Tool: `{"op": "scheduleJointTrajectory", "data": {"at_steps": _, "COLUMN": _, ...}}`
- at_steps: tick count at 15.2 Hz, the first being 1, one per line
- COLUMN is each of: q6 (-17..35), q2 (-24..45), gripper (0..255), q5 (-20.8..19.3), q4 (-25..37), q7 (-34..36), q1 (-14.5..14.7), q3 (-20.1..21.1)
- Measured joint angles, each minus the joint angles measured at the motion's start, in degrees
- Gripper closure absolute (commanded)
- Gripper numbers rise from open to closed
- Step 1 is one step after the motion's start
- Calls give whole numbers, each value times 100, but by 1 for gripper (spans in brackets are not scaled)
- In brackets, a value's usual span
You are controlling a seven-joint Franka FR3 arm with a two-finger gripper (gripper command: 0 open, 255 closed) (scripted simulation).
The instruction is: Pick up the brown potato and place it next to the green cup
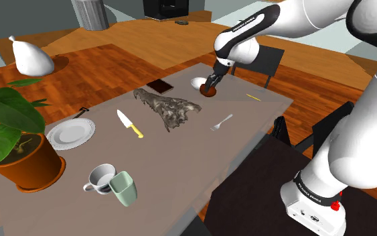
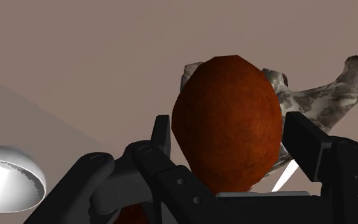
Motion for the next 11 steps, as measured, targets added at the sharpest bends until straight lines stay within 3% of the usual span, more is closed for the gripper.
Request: {"op": "scheduleJointTrajectory", "data": {"at_steps": 11, "q6": 816, "q2": -1271, "gripper": 255, "q5": -759, "q4": -1602, "q7": 1852, "q1": 706, "q3": 762}}
